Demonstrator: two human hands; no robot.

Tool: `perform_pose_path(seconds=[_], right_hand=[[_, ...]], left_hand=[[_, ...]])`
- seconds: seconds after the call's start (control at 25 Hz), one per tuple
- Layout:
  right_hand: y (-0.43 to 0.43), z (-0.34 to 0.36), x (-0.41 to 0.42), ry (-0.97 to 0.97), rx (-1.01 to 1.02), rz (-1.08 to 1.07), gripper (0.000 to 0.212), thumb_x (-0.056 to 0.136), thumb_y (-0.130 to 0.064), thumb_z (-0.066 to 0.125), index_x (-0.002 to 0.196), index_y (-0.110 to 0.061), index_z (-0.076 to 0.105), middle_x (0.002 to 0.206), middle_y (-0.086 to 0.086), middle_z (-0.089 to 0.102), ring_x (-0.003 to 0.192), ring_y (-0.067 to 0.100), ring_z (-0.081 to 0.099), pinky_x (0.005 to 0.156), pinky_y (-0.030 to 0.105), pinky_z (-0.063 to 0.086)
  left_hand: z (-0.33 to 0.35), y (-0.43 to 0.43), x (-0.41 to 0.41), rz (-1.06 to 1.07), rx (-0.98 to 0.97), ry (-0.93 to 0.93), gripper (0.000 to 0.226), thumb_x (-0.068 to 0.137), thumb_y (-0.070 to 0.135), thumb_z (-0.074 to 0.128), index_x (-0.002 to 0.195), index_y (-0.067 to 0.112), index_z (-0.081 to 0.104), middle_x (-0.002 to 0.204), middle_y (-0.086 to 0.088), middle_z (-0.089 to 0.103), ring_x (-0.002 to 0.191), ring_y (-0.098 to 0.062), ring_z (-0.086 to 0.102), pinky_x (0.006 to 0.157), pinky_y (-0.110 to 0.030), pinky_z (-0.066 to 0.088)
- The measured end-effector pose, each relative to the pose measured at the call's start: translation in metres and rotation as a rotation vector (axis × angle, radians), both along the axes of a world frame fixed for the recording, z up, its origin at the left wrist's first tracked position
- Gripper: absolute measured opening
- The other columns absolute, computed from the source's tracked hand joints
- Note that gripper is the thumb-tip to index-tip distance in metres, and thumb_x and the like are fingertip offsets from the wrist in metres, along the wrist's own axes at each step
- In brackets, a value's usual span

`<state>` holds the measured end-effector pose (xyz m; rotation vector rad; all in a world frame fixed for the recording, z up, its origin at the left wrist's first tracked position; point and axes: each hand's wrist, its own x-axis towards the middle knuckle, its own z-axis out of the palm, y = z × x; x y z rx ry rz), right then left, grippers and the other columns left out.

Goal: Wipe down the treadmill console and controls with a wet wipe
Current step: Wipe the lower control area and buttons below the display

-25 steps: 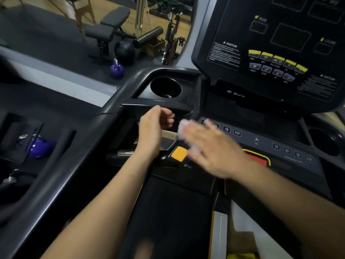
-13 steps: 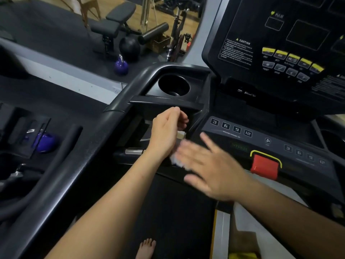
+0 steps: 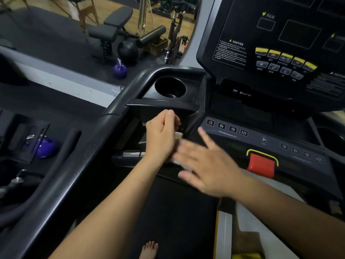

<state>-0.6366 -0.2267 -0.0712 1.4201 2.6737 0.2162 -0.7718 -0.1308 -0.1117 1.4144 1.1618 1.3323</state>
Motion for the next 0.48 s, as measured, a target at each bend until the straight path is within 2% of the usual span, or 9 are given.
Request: perform_pose_path(seconds=[0.12,0.2,0.28,0.36,0.4,0.48], right_hand=[[0.04,0.023,0.034,0.0,0.049,-0.312,0.058,0.099,-0.05,0.019,0.15,-0.023,0.03,0.158,-0.005,0.026,0.146,0.007,0.015,0.117,0.055,-0.006],[0.052,0.029,0.04,0.083,0.066,-0.438,0.057,0.098,-0.05,0.021,0.145,-0.023,0.039,0.157,-0.006,0.029,0.145,0.008,0.018,0.117,0.054,-0.005],[0.04,0.025,0.016,0.115,0.077,-0.354,0.053,0.096,-0.052,0.025,0.127,-0.022,0.055,0.143,-0.002,0.048,0.139,0.014,0.032,0.118,0.055,0.001],[0.017,0.012,-0.016,0.159,0.05,-0.181,0.053,0.095,-0.056,0.028,0.106,-0.019,0.065,0.113,-0.001,0.062,0.121,0.018,0.048,0.118,0.053,0.005],[0.005,0.006,-0.027,0.185,0.03,-0.119,0.053,0.095,-0.057,0.03,0.099,-0.018,0.066,0.101,-0.001,0.063,0.112,0.018,0.052,0.119,0.051,0.006],[0.007,0.005,-0.023,0.184,-0.001,-0.064,0.051,0.096,-0.055,0.031,0.092,-0.018,0.066,0.092,-0.003,0.062,0.104,0.016,0.055,0.119,0.053,0.006]], left_hand=[[0.0,-0.003,0.002,-0.027,0.028,0.061,0.038,0.094,0.031,0.042,0.064,0.02,0.062,0.063,0.001,0.063,0.06,-0.009,0.058,0.059,-0.025,0.045],[0.0,-0.003,0.002,-0.035,0.029,0.073,0.037,0.094,0.031,0.042,0.064,0.019,0.061,0.062,0.0,0.061,0.06,-0.009,0.057,0.058,-0.024,0.044],[-0.001,-0.003,0.002,-0.028,0.058,0.079,0.038,0.096,0.028,0.042,0.065,0.019,0.062,0.062,0.001,0.061,0.059,-0.008,0.056,0.057,-0.022,0.043],[-0.001,-0.002,0.001,-0.008,0.075,0.097,0.037,0.096,0.028,0.042,0.066,0.019,0.062,0.062,0.003,0.061,0.059,-0.006,0.056,0.058,-0.021,0.043],[-0.002,-0.002,0.0,0.002,0.072,0.098,0.037,0.097,0.029,0.042,0.067,0.019,0.061,0.063,0.003,0.062,0.059,-0.007,0.057,0.058,-0.022,0.044],[-0.001,-0.002,0.0,0.011,0.079,0.093,0.037,0.097,0.029,0.042,0.067,0.018,0.061,0.063,0.003,0.062,0.06,-0.01,0.057,0.059,-0.027,0.046]])
